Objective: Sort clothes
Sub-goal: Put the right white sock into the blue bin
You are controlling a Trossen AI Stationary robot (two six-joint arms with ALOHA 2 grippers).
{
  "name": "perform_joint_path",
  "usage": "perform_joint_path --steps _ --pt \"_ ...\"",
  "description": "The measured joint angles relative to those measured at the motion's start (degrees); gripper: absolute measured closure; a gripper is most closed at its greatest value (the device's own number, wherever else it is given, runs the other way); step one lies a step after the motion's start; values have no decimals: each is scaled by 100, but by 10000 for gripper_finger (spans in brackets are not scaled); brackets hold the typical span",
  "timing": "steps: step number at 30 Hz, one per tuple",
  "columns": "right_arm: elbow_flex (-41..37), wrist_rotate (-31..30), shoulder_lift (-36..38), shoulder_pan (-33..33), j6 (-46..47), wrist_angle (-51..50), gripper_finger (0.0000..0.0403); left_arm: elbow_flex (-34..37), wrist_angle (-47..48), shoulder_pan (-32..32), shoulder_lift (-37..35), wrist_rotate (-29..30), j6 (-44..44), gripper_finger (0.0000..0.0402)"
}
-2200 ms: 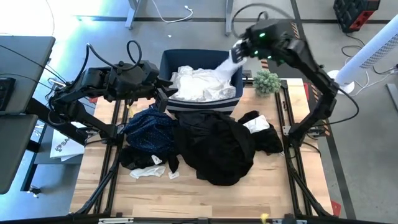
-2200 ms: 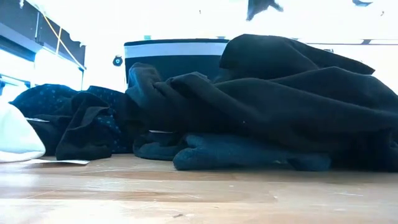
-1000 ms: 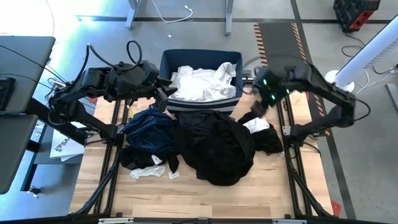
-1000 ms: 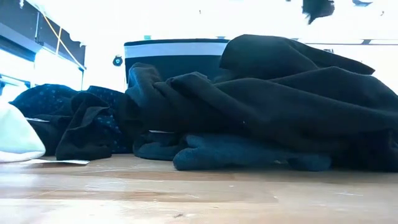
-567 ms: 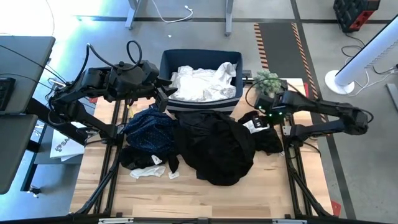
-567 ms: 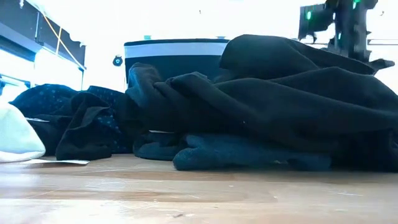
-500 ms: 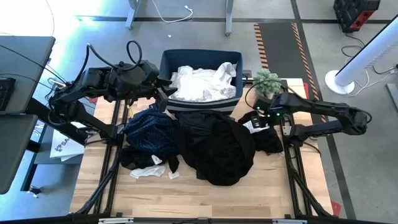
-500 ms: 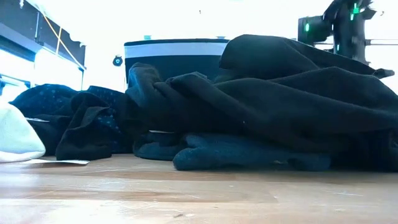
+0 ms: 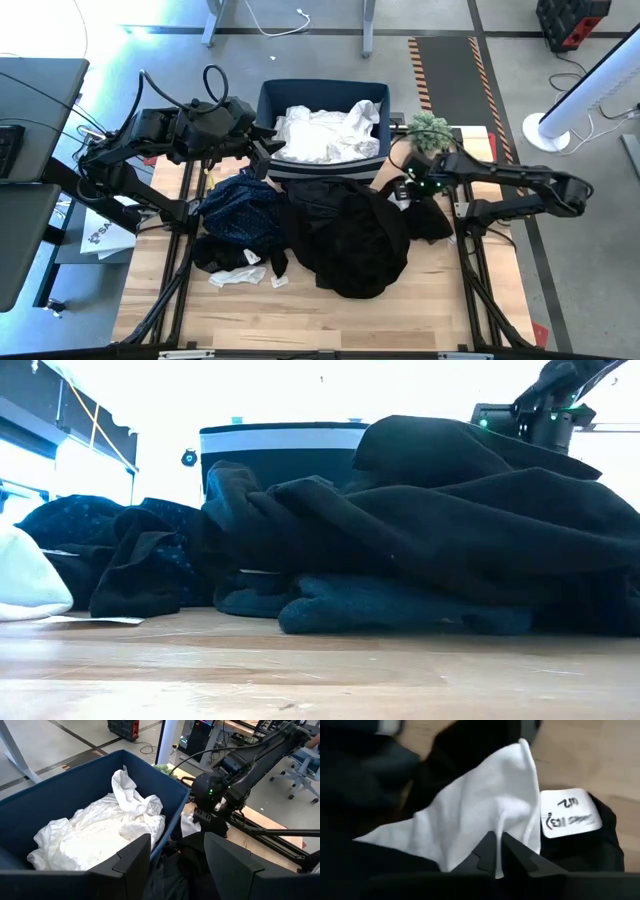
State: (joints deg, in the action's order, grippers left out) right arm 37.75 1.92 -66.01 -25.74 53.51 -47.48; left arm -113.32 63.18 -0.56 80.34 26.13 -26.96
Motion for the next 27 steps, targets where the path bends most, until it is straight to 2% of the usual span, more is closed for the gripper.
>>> perform_joint_path --steps 6,13,16,18,22,27 --pt "898 -127 222 11 -213 -451 398 0 -2 -2 0 0 2 218" --pt "3214 -1689 586 169 -311 -1048 400 0 0 -1 0 0 4 218" --pt "4287 -2389 514 195 -825 -870 401 0 -2 0 0 0 4 218" --pt "4922 -2647 410 191 -1420 -574 401 0 0 0 0 2 4 218" --pt "5988 -2720 160 202 -2573 -70 401 0 -2 -2 0 2 7 218" --pt "6950 -2314 -233 349 -3074 578 402 0 -2 0 0 2 8 218"
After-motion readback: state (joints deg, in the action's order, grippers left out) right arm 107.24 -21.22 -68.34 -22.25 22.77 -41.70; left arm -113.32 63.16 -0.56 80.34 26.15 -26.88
